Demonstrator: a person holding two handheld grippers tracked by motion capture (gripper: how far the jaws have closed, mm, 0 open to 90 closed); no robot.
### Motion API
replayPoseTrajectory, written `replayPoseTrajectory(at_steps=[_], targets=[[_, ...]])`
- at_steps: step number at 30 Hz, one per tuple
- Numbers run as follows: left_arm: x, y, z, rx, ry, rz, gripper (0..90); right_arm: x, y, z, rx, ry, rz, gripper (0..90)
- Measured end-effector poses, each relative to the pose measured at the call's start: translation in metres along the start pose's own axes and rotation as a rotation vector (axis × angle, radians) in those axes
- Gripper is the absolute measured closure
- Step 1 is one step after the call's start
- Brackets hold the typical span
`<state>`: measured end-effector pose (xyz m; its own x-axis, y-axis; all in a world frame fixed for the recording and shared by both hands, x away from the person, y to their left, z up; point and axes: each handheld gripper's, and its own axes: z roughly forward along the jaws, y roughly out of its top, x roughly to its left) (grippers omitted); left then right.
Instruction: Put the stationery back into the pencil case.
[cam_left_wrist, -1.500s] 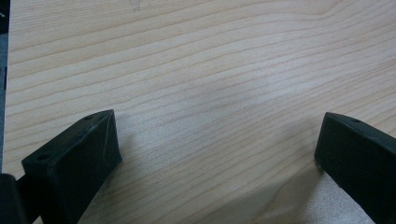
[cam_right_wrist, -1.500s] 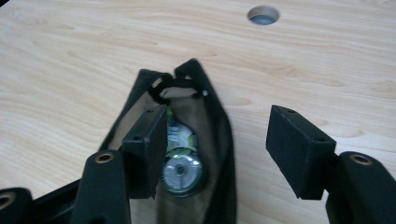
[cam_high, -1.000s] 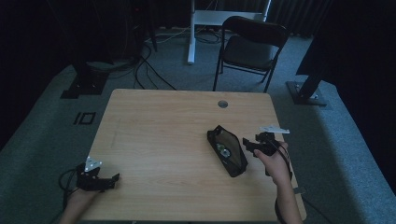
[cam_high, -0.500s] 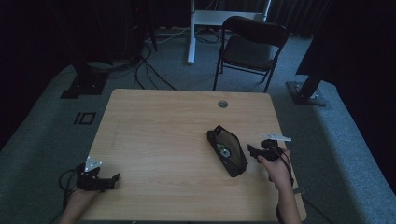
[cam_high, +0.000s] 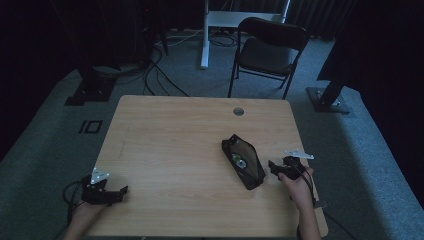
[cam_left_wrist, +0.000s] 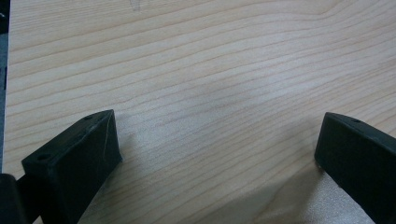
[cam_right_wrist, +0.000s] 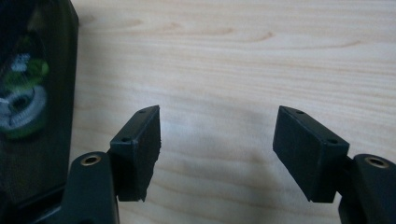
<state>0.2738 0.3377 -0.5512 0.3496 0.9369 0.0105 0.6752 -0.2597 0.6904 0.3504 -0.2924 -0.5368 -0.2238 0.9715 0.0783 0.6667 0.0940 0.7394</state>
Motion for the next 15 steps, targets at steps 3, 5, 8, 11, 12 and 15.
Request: replayPoseTrajectory(at_steps=[3,5,8,11,12,15], targets=[[0.0,0.0,0.0,0.0,0.0,0.0,0.0,0.0,-0.005,0.0,0.004,-0.002,0.0,30.3],[0.0,0.0,0.0,0.001,0.0,0.001,0.0,0.0,-0.008,-0.001,0.004,0.0,0.0,30.2],[0.0,0.0,0.0,0.001,0.0,0.002,0.0,0.0,-0.013,0.0,0.011,-0.003,-0.006,29.4],[0.0,0.0,0.0,0.002,0.0,0.002,0.0,0.001,-0.016,0.002,0.006,-0.008,-0.017,28.9],[0.0,0.0,0.0,0.002,0.0,0.002,0.0,0.001,-0.016,0.002,0.005,-0.013,-0.028,28.7],[0.0,0.0,0.0,0.001,0.0,0.002,0.0,0.002,-0.018,0.003,0.0,-0.029,-0.067,25.9]])
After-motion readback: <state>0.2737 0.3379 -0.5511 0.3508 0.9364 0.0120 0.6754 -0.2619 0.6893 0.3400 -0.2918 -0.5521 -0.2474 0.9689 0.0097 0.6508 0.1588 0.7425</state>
